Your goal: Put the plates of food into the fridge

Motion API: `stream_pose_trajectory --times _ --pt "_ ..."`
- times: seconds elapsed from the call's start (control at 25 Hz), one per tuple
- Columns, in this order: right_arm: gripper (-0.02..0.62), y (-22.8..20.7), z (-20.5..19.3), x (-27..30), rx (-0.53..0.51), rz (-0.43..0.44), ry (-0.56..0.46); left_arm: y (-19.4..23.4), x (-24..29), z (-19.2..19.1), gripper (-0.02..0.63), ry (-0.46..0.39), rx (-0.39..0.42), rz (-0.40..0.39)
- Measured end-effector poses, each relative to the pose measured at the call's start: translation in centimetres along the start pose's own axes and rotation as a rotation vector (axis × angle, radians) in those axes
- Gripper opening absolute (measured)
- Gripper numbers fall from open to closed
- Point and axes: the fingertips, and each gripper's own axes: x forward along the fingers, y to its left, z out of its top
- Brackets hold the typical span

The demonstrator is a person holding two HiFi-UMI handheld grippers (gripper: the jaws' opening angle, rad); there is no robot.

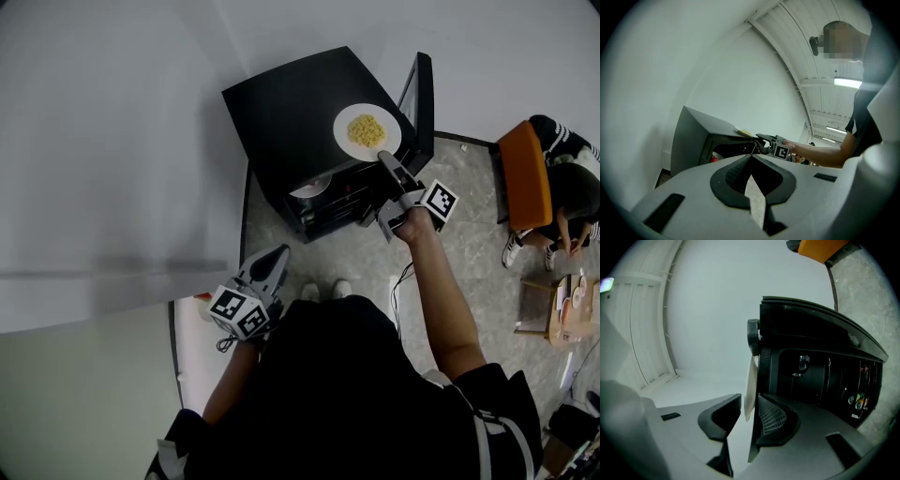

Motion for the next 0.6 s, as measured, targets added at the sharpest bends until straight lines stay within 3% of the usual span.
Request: stream_pose_trajectory --times 0.6 --pt "0.061 0.2 -0.5 -0.4 0.032 -0.014 0.006 0.2 -0.9 -0.2 0.023 -0.006 0.003 0.003"
